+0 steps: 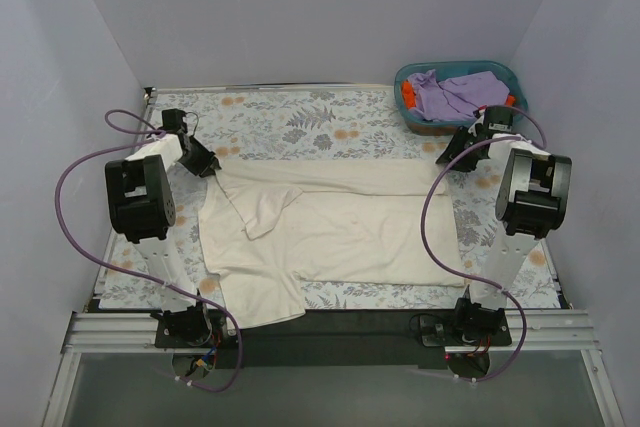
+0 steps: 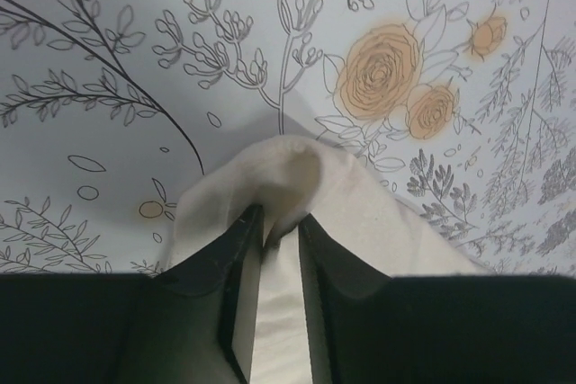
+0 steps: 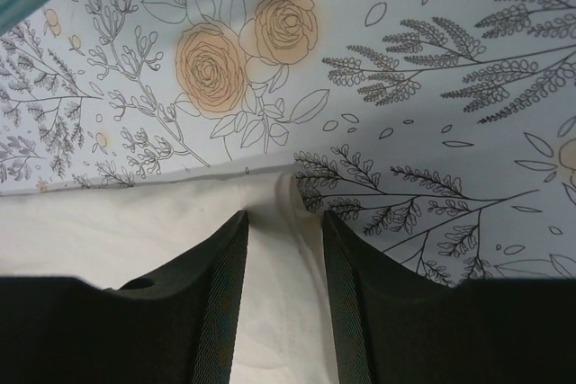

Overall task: Fold and stack the t-shirts
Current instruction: Fold the tshirt

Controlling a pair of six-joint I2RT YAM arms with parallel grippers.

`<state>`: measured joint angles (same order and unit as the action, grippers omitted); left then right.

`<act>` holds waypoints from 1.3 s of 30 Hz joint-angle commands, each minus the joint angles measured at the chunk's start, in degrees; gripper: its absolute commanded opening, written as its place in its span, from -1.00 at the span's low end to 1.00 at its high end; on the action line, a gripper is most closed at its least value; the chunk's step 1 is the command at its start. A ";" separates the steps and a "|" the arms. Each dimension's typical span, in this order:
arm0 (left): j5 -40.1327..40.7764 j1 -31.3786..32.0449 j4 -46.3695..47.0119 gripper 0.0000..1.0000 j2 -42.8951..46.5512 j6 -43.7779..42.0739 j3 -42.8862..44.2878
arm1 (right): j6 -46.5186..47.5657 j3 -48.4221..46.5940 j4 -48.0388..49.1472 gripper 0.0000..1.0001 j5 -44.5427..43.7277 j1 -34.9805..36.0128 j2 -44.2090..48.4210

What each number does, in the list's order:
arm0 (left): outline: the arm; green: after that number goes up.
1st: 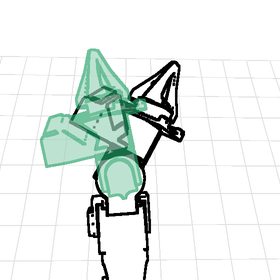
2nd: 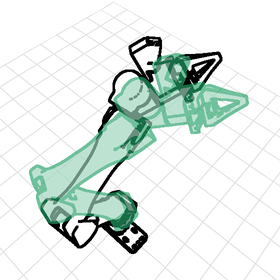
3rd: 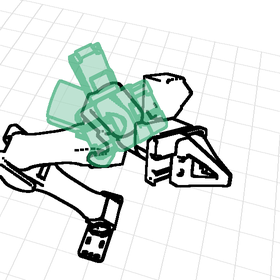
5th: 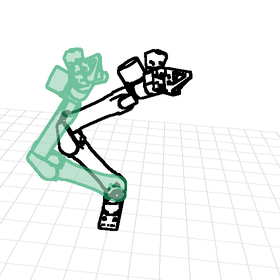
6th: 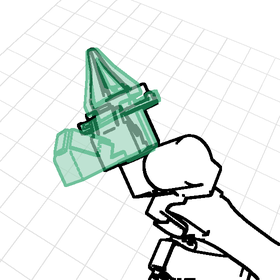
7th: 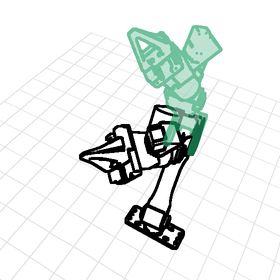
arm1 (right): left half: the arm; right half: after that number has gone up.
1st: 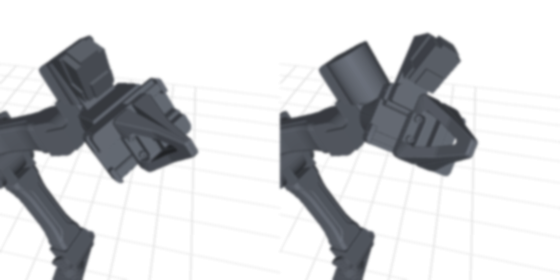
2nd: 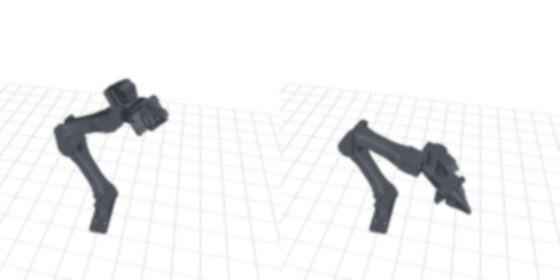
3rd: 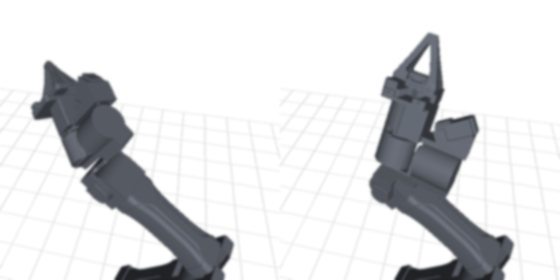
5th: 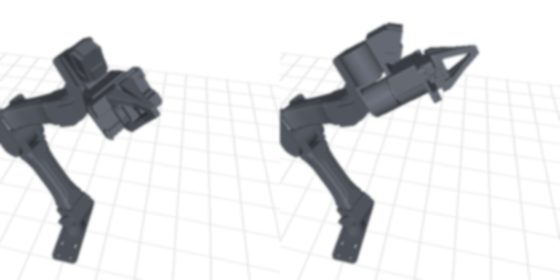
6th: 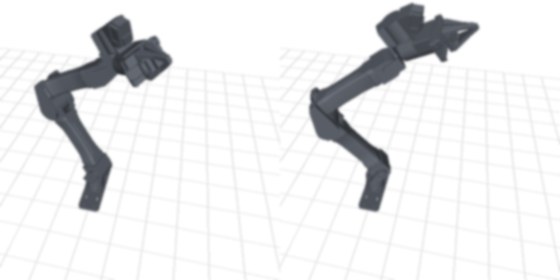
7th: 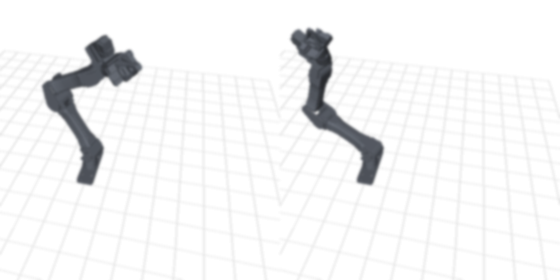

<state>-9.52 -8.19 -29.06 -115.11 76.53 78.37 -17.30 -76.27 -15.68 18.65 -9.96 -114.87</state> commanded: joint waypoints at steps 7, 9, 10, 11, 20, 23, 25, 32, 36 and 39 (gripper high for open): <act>1.78 -0.43 0.93 -0.83 -3.19 -0.07 2.05 | 2.18 -3.27 2.32 -0.97 -0.20 -1.82 -2.20; 1.87 -0.43 0.93 -0.88 -3.54 0.02 2.75 | 1.83 -4.32 2.32 -0.97 -0.20 -3.14 -2.38; 2.13 -0.43 1.02 -0.90 -3.63 0.11 3.02 | 1.92 -4.67 2.32 -0.97 -0.37 -3.49 -2.38; 2.22 -0.43 1.02 -0.90 -3.72 0.11 3.19 | 1.92 -5.11 2.32 -0.97 -0.63 -3.84 -2.46; 1.43 -0.43 1.55 -0.72 -5.39 -0.33 5.30 | 2.27 -6.96 1.88 -0.97 0.06 -3.76 -4.49; 1.00 -0.43 1.55 -0.38 -2.76 -0.59 5.13 | 2.53 -6.44 1.27 -0.62 0.07 -3.67 -1.86; 1.26 -0.43 1.11 -0.17 0.21 -0.94 4.78 | 2.19 -5.82 0.83 -0.45 -0.28 -3.67 -0.19; 0.99 0.97 -0.73 0.15 11.55 -1.56 -0.05 | -0.10 1.38 -0.49 -0.28 -2.48 -2.18 9.48; 3.00 5.19 -2.57 0.18 18.23 -5.07 -4.44 | -1.16 7.35 -0.58 -0.29 -1.34 0.46 16.06; 4.59 10.81 -3.54 0.19 22.45 -8.14 -8.57 | -0.28 9.47 -0.67 -0.29 -0.29 5.37 19.14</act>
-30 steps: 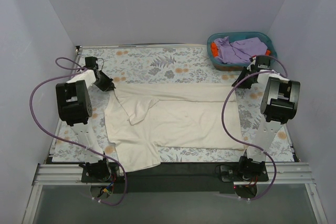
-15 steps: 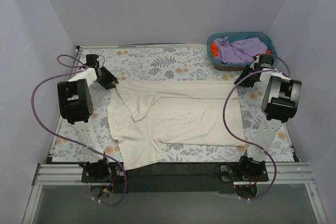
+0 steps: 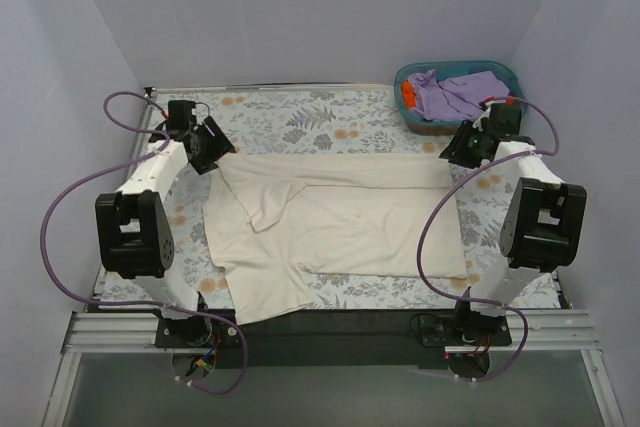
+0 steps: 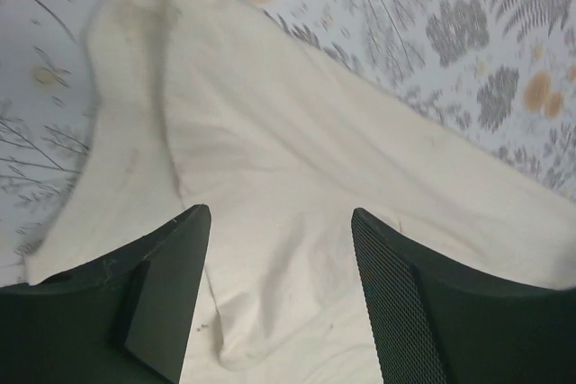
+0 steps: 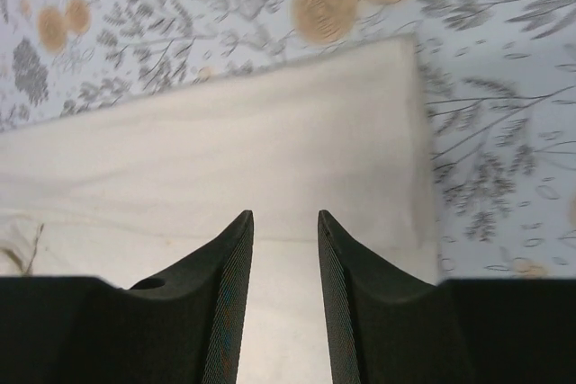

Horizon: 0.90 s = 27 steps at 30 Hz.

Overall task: Fold and stack the t-shirts
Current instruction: Fold the tshirt

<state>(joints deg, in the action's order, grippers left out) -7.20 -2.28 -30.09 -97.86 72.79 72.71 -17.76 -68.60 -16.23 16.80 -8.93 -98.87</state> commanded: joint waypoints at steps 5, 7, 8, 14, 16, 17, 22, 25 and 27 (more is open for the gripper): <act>9.46 17.47 -2.88 0.21 8.91 -9.68 -8.80 | 0.53 4.35 0.23 -0.19 2.36 15.05 5.09; 14.90 23.08 -2.52 0.21 9.36 -12.76 -9.77 | 0.88 4.70 0.50 -0.13 2.36 17.71 5.18; 16.85 24.94 -2.43 0.21 9.45 -13.64 -10.04 | 0.97 5.05 0.93 -0.11 2.36 19.63 5.18; 30.39 36.29 -1.03 0.20 6.65 -19.97 -10.92 | 1.50 6.89 1.64 0.06 2.98 22.99 5.53; 33.64 39.10 -0.41 0.20 5.15 -21.55 -11.45 | 1.59 7.42 1.90 0.11 3.15 23.34 6.23; 36.27 39.72 -0.41 0.19 4.36 -21.73 -11.45 | 1.59 7.77 1.99 0.12 3.33 23.43 6.49; 39.37 41.31 -0.59 0.11 0.31 -21.29 -10.83 | 1.59 9.27 2.17 0.16 2.72 23.43 8.16; 40.51 41.57 -0.59 0.04 -1.10 -20.59 -10.74 | 1.67 10.06 2.08 0.18 2.45 23.43 8.61; 41.39 41.66 -0.59 -0.01 -1.63 -20.50 -10.74 | 1.76 10.33 2.08 0.18 2.36 23.43 8.87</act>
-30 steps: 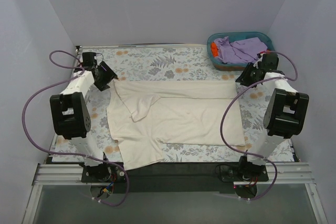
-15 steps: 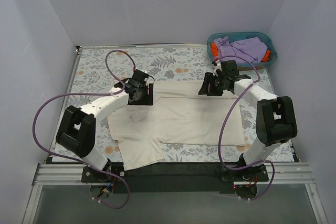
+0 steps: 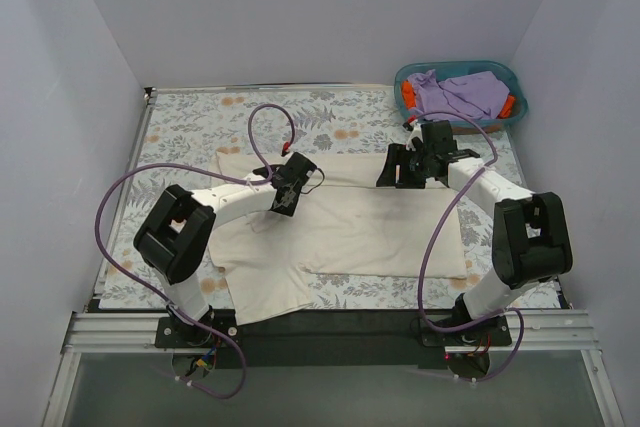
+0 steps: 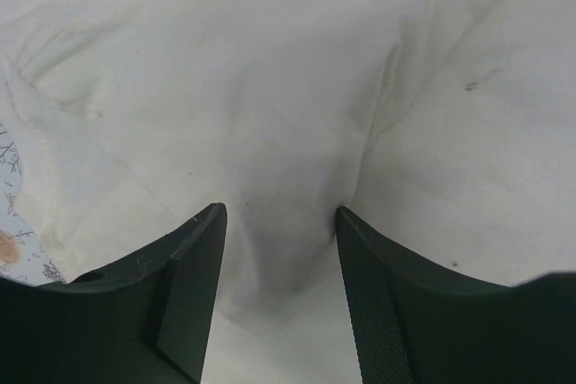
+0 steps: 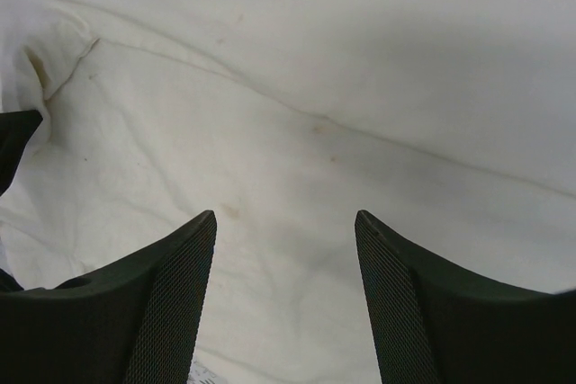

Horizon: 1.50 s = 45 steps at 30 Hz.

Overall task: Fold and stack the t-shirts
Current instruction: Fold the tshirt

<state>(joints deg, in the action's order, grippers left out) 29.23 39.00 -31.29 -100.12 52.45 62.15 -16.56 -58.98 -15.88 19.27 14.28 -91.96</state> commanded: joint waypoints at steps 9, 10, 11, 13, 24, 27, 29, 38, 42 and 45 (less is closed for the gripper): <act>8.47 -0.15 1.76 -0.44 -0.26 -0.50 0.60 | 0.91 0.36 1.64 0.18 -0.55 0.13 1.96; 8.56 -0.50 1.76 -0.46 -0.26 -0.76 0.95 | 1.00 0.27 1.55 0.18 -0.63 0.22 1.96; 8.47 -0.86 1.84 -0.46 -0.17 -0.94 1.30 | 1.00 0.18 1.55 0.18 -0.63 0.22 1.88; 8.21 -2.44 2.55 -0.47 -0.34 -1.29 2.01 | 1.00 -0.17 1.38 0.18 -0.63 0.22 1.79; 8.29 -9.64 4.92 -0.35 -5.70 -5.59 10.44 | 2.58 -0.70 -0.12 0.18 -1.42 0.13 2.05; 9.26 -11.23 4.83 -0.28 -7.98 -6.39 12.99 | 2.93 -0.70 -0.56 0.18 -1.69 0.13 1.88; 9.44 -12.37 3.96 -0.25 -9.04 -5.95 15.00 | 3.20 -0.70 -0.82 0.18 -1.86 0.13 1.88; -3.62 -12.64 0.79 0.02 -2.30 0.29 13.80 | 3.46 -0.61 -1.08 0.17 -2.39 0.13 1.88; -11.82 -11.32 3.51 0.02 3.33 -2.16 6.61 | 3.46 -0.43 -1.08 0.16 -2.66 0.13 1.70; -13.50 -9.21 5.36 -0.06 4.58 -5.86 3.34 | 3.55 -0.43 -1.08 0.16 -2.39 0.13 1.52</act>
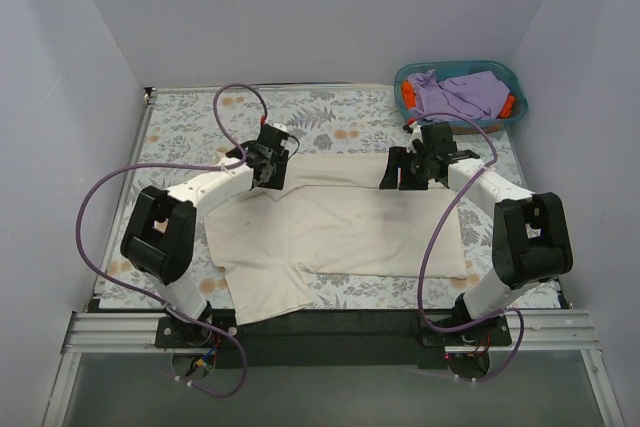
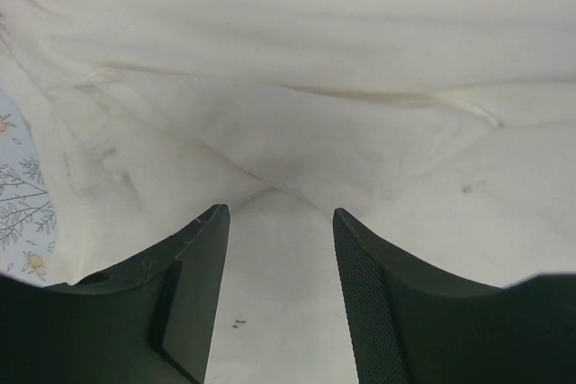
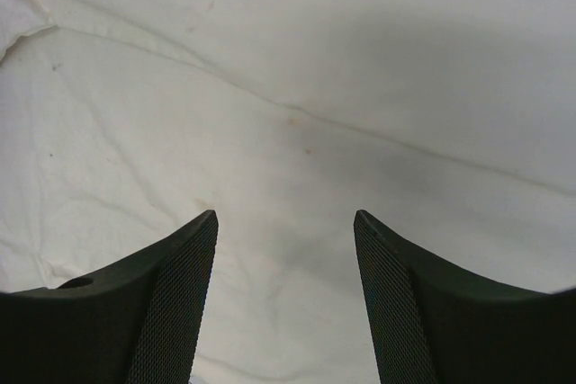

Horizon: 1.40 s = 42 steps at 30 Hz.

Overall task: Fold and stack the t-shirts
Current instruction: Fold the tshirt

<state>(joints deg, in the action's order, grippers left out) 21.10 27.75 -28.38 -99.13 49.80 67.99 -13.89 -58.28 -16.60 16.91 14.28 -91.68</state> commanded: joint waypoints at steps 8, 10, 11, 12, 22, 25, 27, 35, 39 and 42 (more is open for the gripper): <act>-2.82 4.95 2.98 -0.17 -0.97 -7.79 -1.55 | 0.88 -1.40 -0.62 0.16 1.20 0.04 0.71; -3.08 5.21 2.89 -0.18 -1.94 -8.32 -0.84 | 0.97 -1.40 -0.63 0.15 1.11 0.13 0.80; -3.09 5.39 2.98 -0.18 -2.73 -8.40 -0.40 | 1.14 -1.31 -0.71 0.16 1.02 0.13 0.89; -3.09 5.47 2.89 -0.19 -3.17 -8.23 -0.31 | 1.15 -1.31 -0.80 0.16 0.94 0.04 0.89; -2.65 5.74 3.86 -0.28 -6.60 -8.32 0.21 | 1.06 -1.40 -1.15 0.16 0.76 0.04 0.45; -1.77 5.74 4.21 -0.41 -6.69 -8.40 0.13 | 1.15 -1.57 -1.15 0.15 0.93 0.13 0.19; -1.42 5.83 4.39 -0.50 -6.69 -8.58 0.22 | 1.15 -1.66 -1.15 0.15 0.94 0.13 0.01; -2.64 5.83 3.77 -1.00 -5.20 -8.32 -0.05 | 1.15 -1.83 -1.15 0.15 0.85 0.04 -0.17; -5.98 6.53 0.35 -1.00 -3.09 -5.95 1.61 | 1.06 -1.84 -1.15 0.14 0.67 0.13 0.10; -10.72 7.23 -5.44 -1.00 -2.47 -1.65 4.77 | 0.88 -1.57 -1.15 0.14 0.23 0.04 0.27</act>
<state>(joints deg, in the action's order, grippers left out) 15.49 33.76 -28.97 -105.97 44.03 68.36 -13.32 -58.28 -17.17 17.06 14.28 -91.90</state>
